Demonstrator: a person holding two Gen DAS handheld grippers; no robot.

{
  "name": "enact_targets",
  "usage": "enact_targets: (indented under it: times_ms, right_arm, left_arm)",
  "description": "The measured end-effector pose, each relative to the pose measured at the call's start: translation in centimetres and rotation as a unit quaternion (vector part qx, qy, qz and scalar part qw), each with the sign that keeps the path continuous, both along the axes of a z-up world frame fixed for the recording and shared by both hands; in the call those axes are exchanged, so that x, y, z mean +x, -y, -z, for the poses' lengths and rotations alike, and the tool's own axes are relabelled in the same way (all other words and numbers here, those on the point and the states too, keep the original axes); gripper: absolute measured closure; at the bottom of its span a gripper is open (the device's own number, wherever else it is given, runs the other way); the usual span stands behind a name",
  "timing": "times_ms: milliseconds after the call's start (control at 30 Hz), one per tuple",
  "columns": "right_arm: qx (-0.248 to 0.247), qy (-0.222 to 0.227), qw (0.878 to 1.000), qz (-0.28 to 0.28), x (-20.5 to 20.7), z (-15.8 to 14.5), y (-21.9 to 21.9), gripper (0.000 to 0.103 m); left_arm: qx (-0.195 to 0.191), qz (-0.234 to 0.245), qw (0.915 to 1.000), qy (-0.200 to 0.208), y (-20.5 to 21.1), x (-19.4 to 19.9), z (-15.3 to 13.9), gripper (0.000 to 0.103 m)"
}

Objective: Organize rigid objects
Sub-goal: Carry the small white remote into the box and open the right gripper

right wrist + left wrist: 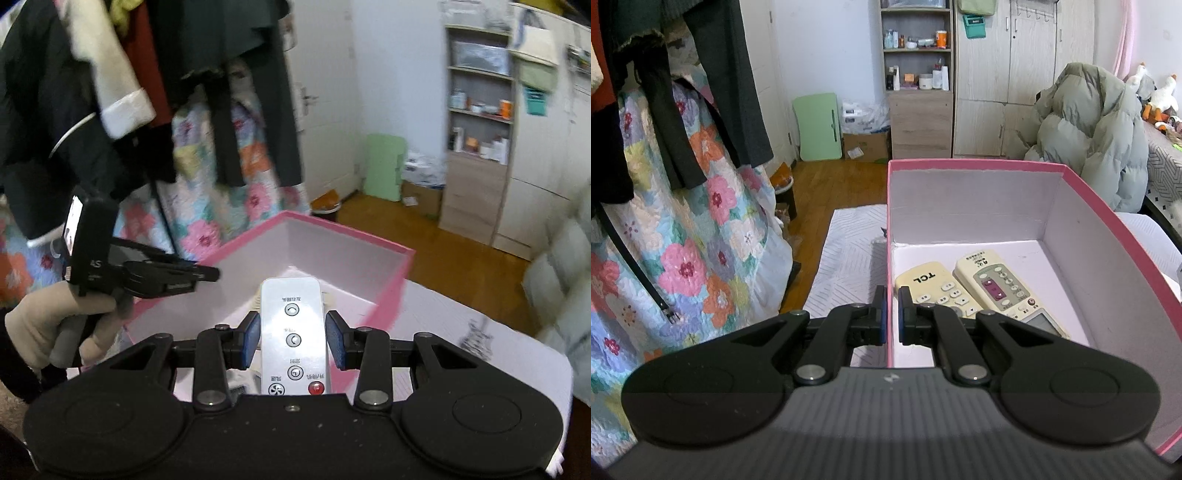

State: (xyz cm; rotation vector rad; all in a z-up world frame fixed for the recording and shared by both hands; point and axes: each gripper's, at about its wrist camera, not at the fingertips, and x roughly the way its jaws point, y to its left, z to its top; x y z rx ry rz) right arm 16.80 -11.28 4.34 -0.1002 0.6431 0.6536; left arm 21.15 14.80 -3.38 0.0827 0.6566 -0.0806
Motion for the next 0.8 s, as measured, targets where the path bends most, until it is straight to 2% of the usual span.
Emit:
enact_targets:
  times_ms: [200,300,400,533,667,800]
  right_arm:
    - [-0.081,-0.034,0.995,-0.035,2.1,3.2,-4.6,0.059]
    - [-0.125,-0.044,0.990,-0.038,2.9,4.5,-6.0,0.059]
    - [-0.141,-0.062,0.987,-0.044,3.8,5.0,-6.7,0.059]
    - [-0.157,-0.075,0.984,-0.046,4.5,5.4,-7.0,0.059]
    - [-0.142,-0.063,0.988,-0.025,4.1,5.8,-6.7,0.058]
    - [-0.084,-0.041,0.996,0.003,2.2,3.6,-4.0,0.054]
  left_arm:
    - [0.002,0.002,1.0000,0.006,0.0,0.1,-0.1,0.099]
    - [0.043,0.008,0.9989,0.015,0.9,-0.3,0.0,0.100]
    - [0.067,0.012,0.9975,0.020,1.6,-0.5,0.0,0.100]
    - [0.061,0.010,0.9979,0.018,1.4,-0.4,-0.2,0.100]
    - [0.059,0.010,0.9980,0.018,1.4,-0.5,-0.2,0.100]
    - [0.052,0.010,0.9985,0.015,1.2,-0.3,-0.2,0.100]
